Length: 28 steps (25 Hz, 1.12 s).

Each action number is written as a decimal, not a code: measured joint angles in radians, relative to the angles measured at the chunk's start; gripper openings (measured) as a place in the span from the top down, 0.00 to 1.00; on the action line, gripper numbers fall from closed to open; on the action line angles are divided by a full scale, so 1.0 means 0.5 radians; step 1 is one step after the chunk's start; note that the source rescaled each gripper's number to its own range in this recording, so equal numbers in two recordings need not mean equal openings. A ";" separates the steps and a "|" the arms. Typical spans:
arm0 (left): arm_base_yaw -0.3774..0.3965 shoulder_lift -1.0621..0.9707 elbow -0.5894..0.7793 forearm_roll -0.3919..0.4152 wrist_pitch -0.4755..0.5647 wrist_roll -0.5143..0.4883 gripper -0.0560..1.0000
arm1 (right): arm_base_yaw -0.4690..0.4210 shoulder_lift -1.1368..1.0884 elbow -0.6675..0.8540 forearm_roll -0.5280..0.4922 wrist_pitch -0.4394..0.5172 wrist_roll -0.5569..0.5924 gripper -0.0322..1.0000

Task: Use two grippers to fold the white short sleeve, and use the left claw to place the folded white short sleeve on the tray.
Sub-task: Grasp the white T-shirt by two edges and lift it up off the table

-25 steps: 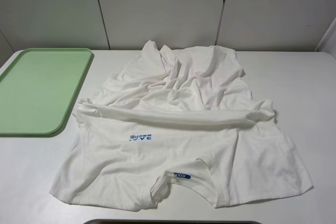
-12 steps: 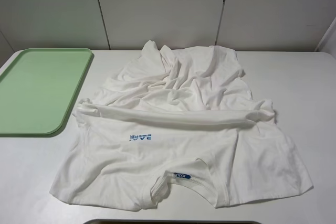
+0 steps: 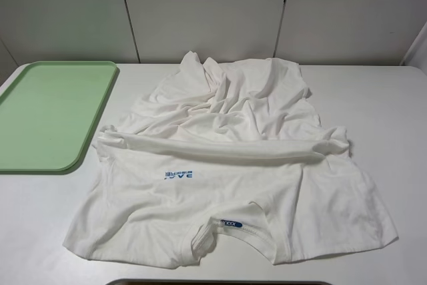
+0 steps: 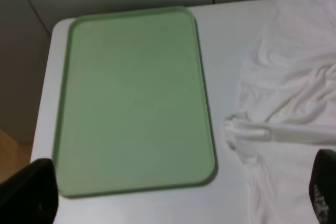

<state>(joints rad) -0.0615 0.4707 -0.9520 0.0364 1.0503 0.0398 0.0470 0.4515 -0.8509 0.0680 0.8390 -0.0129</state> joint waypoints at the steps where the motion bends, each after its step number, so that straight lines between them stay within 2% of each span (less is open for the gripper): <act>1: 0.000 0.069 -0.061 0.000 -0.006 0.000 0.05 | 0.000 0.089 -0.064 0.000 -0.018 -0.017 0.00; 4: 0.000 0.235 -0.195 0.000 -0.013 0.015 0.06 | 0.000 0.305 -0.228 0.004 -0.025 -0.099 0.00; 7: 0.000 0.508 -0.400 0.000 -0.019 0.149 0.06 | 0.000 0.446 -0.334 0.025 -0.025 -0.166 0.00; 12: 0.000 0.711 -0.471 -0.008 -0.021 0.203 0.07 | 0.000 0.655 -0.471 0.103 -0.029 -0.302 0.00; 15: -0.014 0.816 -0.477 -0.018 -0.021 0.260 0.08 | 0.116 0.828 -0.508 0.136 -0.056 -0.401 0.00; 16: -0.056 0.886 -0.477 -0.018 -0.021 0.311 0.08 | 0.171 0.874 -0.508 0.136 -0.057 -0.450 0.00; 17: -0.171 1.005 -0.477 -0.016 -0.021 0.410 0.08 | 0.250 0.953 -0.508 0.136 -0.057 -0.531 0.00; 22: -0.524 1.331 -0.477 -0.016 -0.022 0.683 0.08 | 0.559 1.310 -0.508 0.136 -0.059 -0.773 0.00; 25: -0.699 1.547 -0.477 -0.018 -0.026 0.769 0.08 | 0.737 1.515 -0.508 0.120 -0.061 -0.835 0.00; 26: -0.699 1.547 -0.477 -0.018 -0.026 0.769 0.08 | 0.803 1.599 -0.508 0.091 -0.066 -0.866 0.00; 28: -0.812 1.755 -0.477 -0.018 -0.028 0.790 0.08 | 0.904 1.753 -0.508 0.009 -0.074 -0.911 0.00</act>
<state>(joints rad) -0.4674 1.3484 -1.1904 0.0275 1.0363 0.4349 0.4990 1.3280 -1.1048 0.0723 0.8019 -0.4684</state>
